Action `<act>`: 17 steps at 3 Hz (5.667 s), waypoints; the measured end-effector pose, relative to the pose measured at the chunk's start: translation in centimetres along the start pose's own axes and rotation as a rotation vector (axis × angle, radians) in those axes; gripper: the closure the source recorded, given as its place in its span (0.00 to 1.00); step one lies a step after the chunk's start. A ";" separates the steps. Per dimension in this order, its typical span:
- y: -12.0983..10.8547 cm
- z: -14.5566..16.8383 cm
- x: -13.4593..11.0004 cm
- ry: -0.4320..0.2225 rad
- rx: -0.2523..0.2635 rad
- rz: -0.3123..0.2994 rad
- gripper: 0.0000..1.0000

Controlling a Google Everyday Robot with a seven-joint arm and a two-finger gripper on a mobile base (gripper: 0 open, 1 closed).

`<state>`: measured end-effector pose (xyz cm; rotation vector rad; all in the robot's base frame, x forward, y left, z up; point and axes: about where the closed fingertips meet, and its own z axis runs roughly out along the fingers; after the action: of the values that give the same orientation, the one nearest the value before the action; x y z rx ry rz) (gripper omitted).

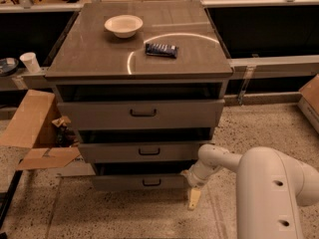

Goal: Open bottom drawer

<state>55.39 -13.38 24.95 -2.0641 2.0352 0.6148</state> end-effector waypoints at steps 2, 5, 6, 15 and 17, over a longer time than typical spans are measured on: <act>-2.4 1.3 1.2 0.032 0.069 -0.061 0.00; -6.1 4.7 3.4 0.106 0.133 -0.100 0.00; -6.7 6.1 3.9 0.121 0.132 -0.094 0.00; -5.8 7.1 2.8 0.134 0.109 -0.115 0.00; -4.6 7.7 2.7 0.134 0.084 -0.127 0.00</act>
Offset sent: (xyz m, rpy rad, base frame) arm 0.0457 -0.0102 -0.0343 -0.0520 -0.1661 0.0539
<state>58.59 -12.55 16.21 -2.2178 1.9419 0.3719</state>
